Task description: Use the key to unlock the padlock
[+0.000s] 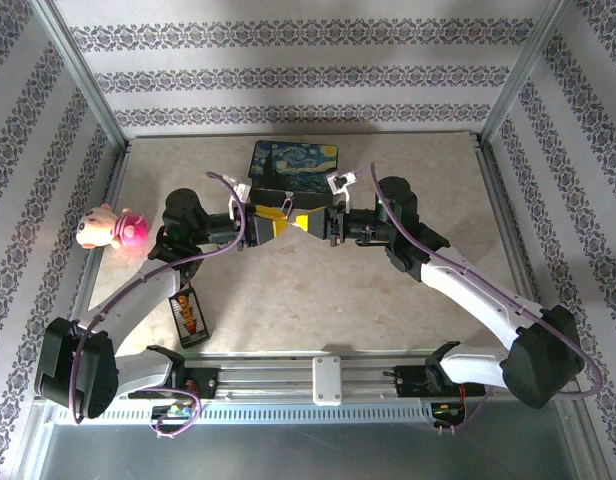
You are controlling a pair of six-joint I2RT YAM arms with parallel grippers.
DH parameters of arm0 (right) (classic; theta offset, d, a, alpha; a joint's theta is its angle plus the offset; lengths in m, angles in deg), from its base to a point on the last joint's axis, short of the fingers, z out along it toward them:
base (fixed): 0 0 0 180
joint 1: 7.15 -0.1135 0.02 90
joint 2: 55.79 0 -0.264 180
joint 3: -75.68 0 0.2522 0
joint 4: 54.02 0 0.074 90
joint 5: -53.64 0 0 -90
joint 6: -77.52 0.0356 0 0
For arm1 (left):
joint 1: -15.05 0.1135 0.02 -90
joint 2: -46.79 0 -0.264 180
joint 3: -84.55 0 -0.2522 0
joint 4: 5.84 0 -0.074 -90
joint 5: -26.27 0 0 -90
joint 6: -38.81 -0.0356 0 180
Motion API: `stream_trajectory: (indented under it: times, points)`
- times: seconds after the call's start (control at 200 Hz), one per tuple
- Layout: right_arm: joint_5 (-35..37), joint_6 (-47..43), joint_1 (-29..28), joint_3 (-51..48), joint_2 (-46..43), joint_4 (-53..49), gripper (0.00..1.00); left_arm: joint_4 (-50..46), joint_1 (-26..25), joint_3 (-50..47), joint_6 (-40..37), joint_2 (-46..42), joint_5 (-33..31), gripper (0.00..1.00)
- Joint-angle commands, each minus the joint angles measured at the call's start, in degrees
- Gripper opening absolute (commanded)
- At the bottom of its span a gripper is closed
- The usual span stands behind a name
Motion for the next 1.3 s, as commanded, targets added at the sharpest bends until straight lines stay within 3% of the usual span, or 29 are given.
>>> stream_trajectory:
  times: [0.0,0.24,0.525,0.879,1.034,1.294]
  points:
    - [-0.7,0.6,-0.8,1.8,0.1,2.2,0.0,5.8,-0.5,-0.8,1.8,0.2,2.6,0.32]
    - [-0.4,0.8,-1.1,1.9,-0.2,2.9,0.0,4.2,-0.5,-1.1,1.3,0.6,4.3,0.28]
    - [-0.7,1.1,-1.8,2.1,0.3,3.1,0.0,6.7,-0.9,-0.6,2.3,2.1,4.2,0.16]
    - [-0.6,1.2,-1.9,1.9,0.7,3.3,0.0,9.9,-0.9,-1.1,4.6,2.1,4.3,0.16]
    - [-0.6,1.3,-2.0,2.1,0.7,3.4,0.0,9.6,-0.9,-0.9,4.9,2.2,5.0,0.06]
    - [-0.1,1.7,-2.0,1.8,0.4,4.1,0.0,7.0,-0.9,-0.9,3.6,2.0,5.4,0.11]
